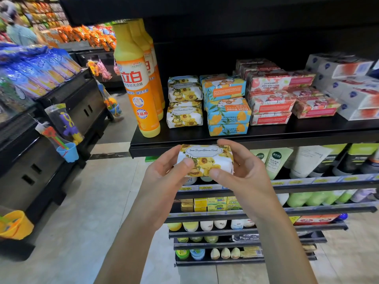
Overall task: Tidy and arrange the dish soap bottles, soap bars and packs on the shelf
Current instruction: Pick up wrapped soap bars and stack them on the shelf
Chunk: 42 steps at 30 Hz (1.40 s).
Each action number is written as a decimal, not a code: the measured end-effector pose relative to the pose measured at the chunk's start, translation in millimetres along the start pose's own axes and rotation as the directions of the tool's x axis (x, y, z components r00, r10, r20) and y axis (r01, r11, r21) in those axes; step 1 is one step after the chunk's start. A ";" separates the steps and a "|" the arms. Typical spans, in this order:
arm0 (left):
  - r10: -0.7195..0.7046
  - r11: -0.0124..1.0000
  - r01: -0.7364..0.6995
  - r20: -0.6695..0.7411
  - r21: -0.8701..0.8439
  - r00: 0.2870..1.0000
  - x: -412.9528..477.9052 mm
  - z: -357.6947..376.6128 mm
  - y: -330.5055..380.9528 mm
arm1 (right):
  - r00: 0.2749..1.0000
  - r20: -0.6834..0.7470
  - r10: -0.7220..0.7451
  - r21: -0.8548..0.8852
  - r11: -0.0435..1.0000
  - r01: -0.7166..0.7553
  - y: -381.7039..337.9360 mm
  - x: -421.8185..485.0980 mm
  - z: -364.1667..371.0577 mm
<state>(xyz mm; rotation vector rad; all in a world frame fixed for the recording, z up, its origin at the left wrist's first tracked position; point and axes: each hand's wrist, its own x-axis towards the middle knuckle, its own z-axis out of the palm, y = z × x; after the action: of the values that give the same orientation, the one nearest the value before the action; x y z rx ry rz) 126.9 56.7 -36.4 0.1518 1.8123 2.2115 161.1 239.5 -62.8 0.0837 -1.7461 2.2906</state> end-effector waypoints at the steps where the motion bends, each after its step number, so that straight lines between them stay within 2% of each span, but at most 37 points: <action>1: -0.007 1.000 0.007 -0.001 -0.016 1.000 0.3 0.0 1.3 | 1.000 0.013 -0.020 -0.007 1.000 0.020 0.4 0.4 -1.8; 4: -0.029 0.997 0.030 0.016 -0.065 0.999 0.9 0.7 2.7 | 0.996 0.061 -0.062 -0.038 0.997 0.065 -0.4 1.5 -5.0; 10: -0.027 0.998 0.028 0.027 -0.051 0.999 4.8 3.4 -1.5 | 0.987 0.129 -0.100 -0.162 0.980 0.120 -4.3 4.4 -7.3; 13: -0.015 0.996 0.015 0.004 -0.087 1.000 6.6 2.9 -3.0 | 0.983 0.160 -0.090 -0.303 0.943 0.136 -11.0 4.2 -6.1; 15: 0.001 0.996 -0.003 -0.024 -0.092 1.000 6.7 3.5 -2.6 | 0.985 0.138 -0.101 -0.454 0.878 0.154 -16.6 3.9 -3.8; 18: 0.022 0.996 -0.026 -0.053 -0.083 0.998 7.7 5.7 -3.1 | 0.969 0.149 -0.198 -0.714 0.656 0.244 -23.3 6.6 1.1; 22: 0.065 0.995 -0.069 -0.053 -0.072 0.996 11.1 12.8 -0.1 | 0.912 0.250 -0.326 -0.836 0.403 0.373 -28.1 18.4 2.3; 25: 0.122 0.992 -0.123 -0.042 -0.025 0.992 15.6 18.1 9.3 | 0.883 0.298 -0.363 -0.839 0.342 0.424 -40.6 27.2 -1.5; 28: 0.230 0.961 -0.226 -0.004 0.162 0.973 25.1 17.5 18.8 | 0.892 0.311 -0.328 -0.842 0.339 0.419 -58.4 39.1 -7.6; 30: 0.301 0.891 -0.293 0.031 0.348 0.953 31.9 11.3 20.1 | 0.910 0.291 -0.294 -0.857 0.342 0.384 -72.3 49.6 -12.4; 31: 0.342 0.823 -0.319 0.037 0.469 0.939 35.7 6.7 19.2 | 0.919 0.276 -0.282 -0.868 0.337 0.365 -79.5 55.5 -14.8; 34: 0.473 0.498 -0.362 0.103 0.788 0.875 45.6 -6.6 18.0 | 0.947 0.230 -0.224 -0.905 0.309 0.293 -100.2 73.7 -19.7; 37: 0.477 0.294 -0.356 0.187 0.887 0.859 55.1 -15.5 17.7 | 0.973 0.172 -0.154 -0.932 0.294 0.211 -113.1 90.2 -21.3; 42: 0.448 0.158 -0.328 0.228 0.931 0.865 67.3 -29.0 6.5 | 0.978 0.175 -0.116 -0.947 0.252 0.199 -116.8 107.9 -26.9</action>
<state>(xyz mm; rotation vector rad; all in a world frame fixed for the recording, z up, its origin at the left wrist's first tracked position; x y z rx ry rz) 54.3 46.9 -42.4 0.8516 3.2303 0.8552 87.9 312.1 61.3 0.0891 -2.6944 0.6971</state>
